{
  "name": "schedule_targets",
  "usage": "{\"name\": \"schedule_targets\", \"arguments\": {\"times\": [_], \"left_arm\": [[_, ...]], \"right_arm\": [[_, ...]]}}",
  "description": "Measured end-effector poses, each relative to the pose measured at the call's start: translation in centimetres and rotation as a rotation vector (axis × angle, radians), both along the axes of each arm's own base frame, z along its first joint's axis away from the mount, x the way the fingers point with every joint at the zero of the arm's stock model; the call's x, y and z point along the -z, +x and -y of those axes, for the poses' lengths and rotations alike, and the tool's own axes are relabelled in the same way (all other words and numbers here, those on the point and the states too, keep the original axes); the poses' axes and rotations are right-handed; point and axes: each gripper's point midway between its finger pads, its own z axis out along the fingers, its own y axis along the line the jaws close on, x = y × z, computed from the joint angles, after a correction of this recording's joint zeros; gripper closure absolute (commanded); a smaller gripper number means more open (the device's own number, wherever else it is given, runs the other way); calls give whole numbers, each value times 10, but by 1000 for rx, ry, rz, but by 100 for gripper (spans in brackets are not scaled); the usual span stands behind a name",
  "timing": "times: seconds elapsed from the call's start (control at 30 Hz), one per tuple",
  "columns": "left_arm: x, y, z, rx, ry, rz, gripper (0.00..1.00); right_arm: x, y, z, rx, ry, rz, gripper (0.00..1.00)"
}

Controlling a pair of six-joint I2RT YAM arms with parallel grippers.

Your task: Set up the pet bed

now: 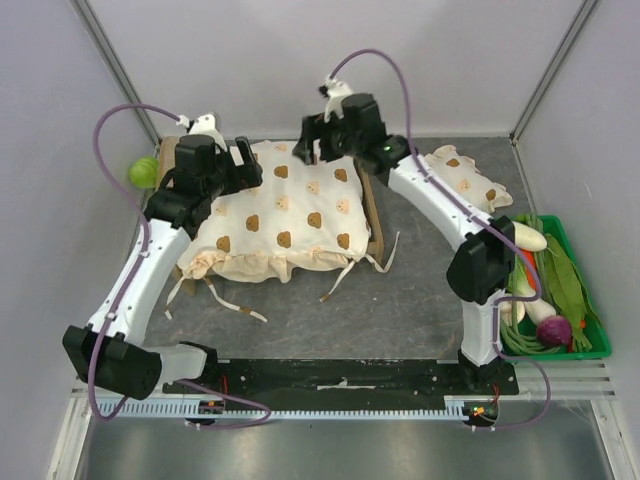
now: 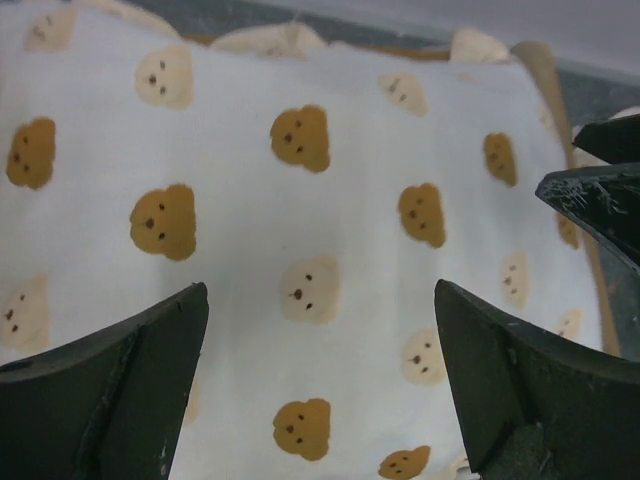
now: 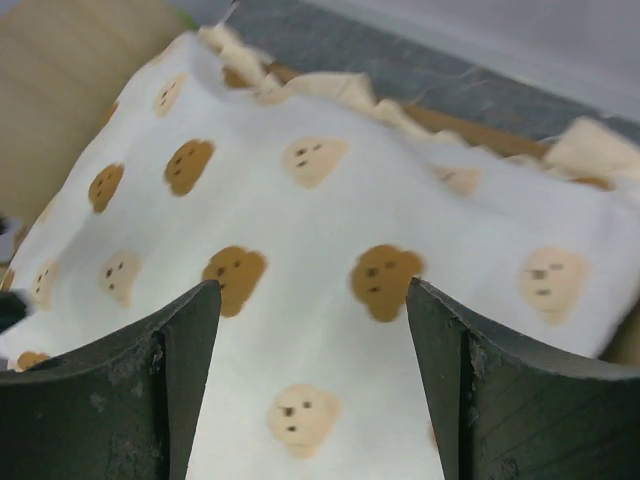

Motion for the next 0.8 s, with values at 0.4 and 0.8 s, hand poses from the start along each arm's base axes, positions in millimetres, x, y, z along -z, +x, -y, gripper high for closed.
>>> {"name": "schedule_targets", "arguments": {"times": [0.4,0.8], "left_arm": [[134,1,-3,-14,-15,-295,0],[-50,-2,7,83,-92,84,0]], "right_arm": [[91,-1,-16,-48,-227,-46,5],[-48,115,296,513,-330,277,2]]}}
